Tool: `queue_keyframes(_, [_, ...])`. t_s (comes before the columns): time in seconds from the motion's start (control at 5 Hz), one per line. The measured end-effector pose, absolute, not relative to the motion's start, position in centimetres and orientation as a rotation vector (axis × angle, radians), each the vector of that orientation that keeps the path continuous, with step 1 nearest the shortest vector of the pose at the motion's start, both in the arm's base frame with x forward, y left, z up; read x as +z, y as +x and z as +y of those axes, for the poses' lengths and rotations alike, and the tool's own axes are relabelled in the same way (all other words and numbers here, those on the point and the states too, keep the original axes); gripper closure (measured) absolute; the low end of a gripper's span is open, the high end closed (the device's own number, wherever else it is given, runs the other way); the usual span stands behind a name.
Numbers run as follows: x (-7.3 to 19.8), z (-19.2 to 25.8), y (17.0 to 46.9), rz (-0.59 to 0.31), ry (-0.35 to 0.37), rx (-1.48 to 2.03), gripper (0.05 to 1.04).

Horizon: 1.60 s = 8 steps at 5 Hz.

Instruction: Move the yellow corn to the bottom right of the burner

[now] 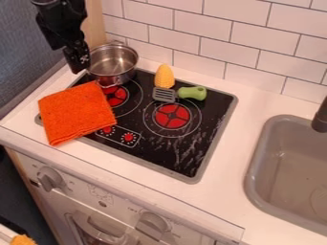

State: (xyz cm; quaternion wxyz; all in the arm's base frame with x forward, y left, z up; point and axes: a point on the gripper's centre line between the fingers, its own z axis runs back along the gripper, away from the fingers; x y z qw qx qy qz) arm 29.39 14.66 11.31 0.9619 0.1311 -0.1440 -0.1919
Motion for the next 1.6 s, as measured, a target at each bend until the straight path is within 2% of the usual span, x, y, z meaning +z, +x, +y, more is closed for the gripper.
queue_keyframes(0.2, [10.3,14.4,29.3,-0.27,0.237,-0.389,0.083])
queue_keyframes(0.4, [11.5,14.1,30.6,-0.331,0.218,-0.398,0.083])
queue_keyframes(0.6, [13.3,14.7,31.8,-0.373,0.246,-0.383,0.083])
queue_keyframes(0.8, [13.9,13.7,33.6,-0.442,0.212,-0.418,0.083])
queue_keyframes(1.0, [12.2,12.2,35.1,-0.414,0.152,-0.48,0.083])
queue_keyframes(1.2, [11.1,10.7,36.7,-0.405,0.122,-0.528,0.083])
queue_keyframes(1.6, [9.4,7.3,40.4,-0.395,0.111,-0.634,0.083])
